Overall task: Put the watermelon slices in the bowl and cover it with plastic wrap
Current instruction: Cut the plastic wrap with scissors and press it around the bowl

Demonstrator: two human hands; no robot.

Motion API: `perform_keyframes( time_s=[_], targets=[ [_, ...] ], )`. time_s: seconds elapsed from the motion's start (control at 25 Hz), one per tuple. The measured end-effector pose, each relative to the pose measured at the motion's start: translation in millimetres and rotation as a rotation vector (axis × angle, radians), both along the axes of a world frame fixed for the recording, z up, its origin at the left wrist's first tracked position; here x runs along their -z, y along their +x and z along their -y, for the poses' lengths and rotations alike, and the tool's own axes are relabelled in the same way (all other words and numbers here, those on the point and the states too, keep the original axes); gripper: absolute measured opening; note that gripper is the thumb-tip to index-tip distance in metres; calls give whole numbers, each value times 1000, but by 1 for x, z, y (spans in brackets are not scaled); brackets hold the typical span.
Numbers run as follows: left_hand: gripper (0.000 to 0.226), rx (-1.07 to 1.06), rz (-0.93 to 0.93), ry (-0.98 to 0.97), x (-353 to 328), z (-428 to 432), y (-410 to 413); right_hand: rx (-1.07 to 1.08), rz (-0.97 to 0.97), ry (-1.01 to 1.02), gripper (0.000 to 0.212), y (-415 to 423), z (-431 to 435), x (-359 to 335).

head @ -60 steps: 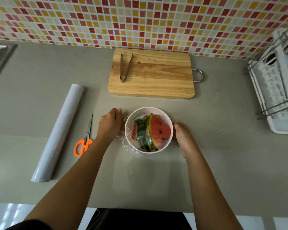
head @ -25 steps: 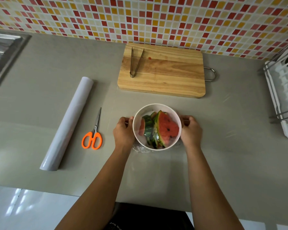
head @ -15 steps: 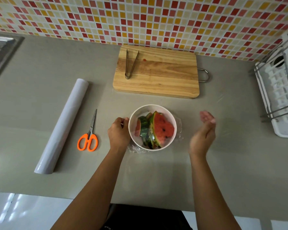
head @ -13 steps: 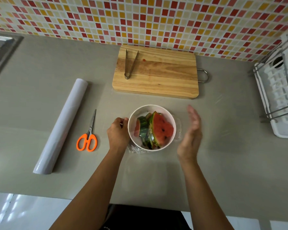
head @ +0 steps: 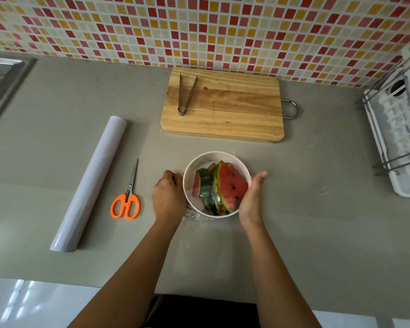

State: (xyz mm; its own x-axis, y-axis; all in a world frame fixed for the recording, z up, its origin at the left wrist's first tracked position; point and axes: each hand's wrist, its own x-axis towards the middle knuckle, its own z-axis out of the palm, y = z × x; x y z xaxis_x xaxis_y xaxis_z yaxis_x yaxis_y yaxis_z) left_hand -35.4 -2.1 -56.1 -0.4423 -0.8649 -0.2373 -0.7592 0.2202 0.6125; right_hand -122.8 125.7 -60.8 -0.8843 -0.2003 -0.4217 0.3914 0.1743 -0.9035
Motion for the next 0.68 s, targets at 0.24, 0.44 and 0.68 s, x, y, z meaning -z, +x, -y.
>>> perform_keyframes(
  time_s=[0.24, 0.44, 0.68],
  targets=[
    [42, -63, -409, -99, -13, 25, 9, 143, -532, -107, 88, -11, -24, -4],
    [50, 450, -572, 179, -10, 7, -16, -457, -469, -238, 70, -39, -1, -8],
    [55, 419, -586, 140, 1, 6, -19, -476, 24, -345, 92, -50, 8, -2]
  ],
)
